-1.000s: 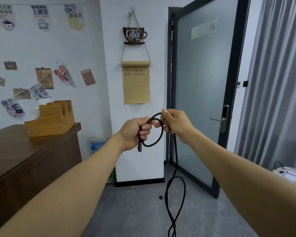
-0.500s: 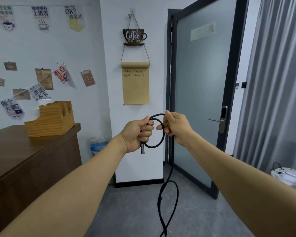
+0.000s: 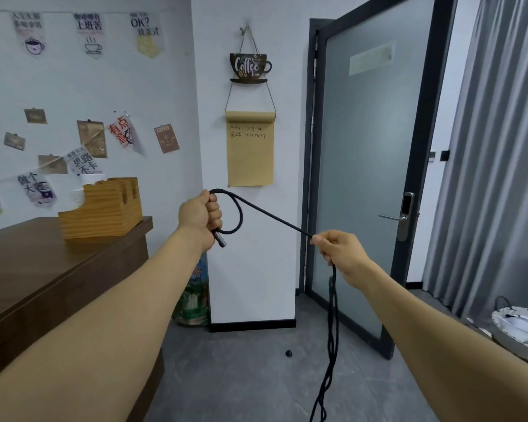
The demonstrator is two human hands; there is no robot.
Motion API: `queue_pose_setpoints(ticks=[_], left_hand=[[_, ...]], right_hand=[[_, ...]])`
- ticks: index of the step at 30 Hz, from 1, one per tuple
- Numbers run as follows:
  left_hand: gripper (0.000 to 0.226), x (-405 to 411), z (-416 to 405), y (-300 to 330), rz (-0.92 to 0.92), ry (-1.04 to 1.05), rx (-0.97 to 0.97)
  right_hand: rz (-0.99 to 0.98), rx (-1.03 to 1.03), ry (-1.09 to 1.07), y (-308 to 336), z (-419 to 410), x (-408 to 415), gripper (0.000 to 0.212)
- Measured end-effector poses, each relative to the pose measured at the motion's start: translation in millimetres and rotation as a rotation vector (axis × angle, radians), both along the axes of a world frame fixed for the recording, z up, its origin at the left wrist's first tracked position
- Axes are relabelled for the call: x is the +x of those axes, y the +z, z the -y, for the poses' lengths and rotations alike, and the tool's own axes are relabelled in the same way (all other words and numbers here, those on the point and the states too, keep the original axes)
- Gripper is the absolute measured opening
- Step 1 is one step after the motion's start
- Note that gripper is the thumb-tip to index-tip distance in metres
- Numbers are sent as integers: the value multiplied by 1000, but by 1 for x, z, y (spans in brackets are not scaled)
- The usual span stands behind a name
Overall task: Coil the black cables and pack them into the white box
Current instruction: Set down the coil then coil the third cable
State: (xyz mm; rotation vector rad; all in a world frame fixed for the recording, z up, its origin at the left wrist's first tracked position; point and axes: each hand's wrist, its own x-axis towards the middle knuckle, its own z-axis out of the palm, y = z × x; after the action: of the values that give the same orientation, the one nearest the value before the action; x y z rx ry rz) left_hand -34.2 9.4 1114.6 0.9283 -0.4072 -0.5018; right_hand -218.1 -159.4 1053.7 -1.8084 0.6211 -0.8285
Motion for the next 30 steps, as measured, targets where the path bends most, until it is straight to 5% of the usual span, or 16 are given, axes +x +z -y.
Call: queue_pose_setpoints(ticks=[3,6,10,13,22,30], left_hand=[[39,4,-6,0,-68,121,-33],[39,0,-4,2,-53,157,-68],[36,-16,6,4,212,148,3],[36,-24,11,2,448,169,147],[33,-38,9,-9,677,-10,305],[37,-64,14,-5,615,-347,323]], right_hand=[[18,39,-45,-7,0,-3,14],[-54,-155,-125,0,-9,6,12],[-281,-574,-65,21,-32,24,16],[-331,-693,68,45,-51,27,18],[-183,-501,404,90,-61,14,12],[7,-278,309,89,-37,5,22]])
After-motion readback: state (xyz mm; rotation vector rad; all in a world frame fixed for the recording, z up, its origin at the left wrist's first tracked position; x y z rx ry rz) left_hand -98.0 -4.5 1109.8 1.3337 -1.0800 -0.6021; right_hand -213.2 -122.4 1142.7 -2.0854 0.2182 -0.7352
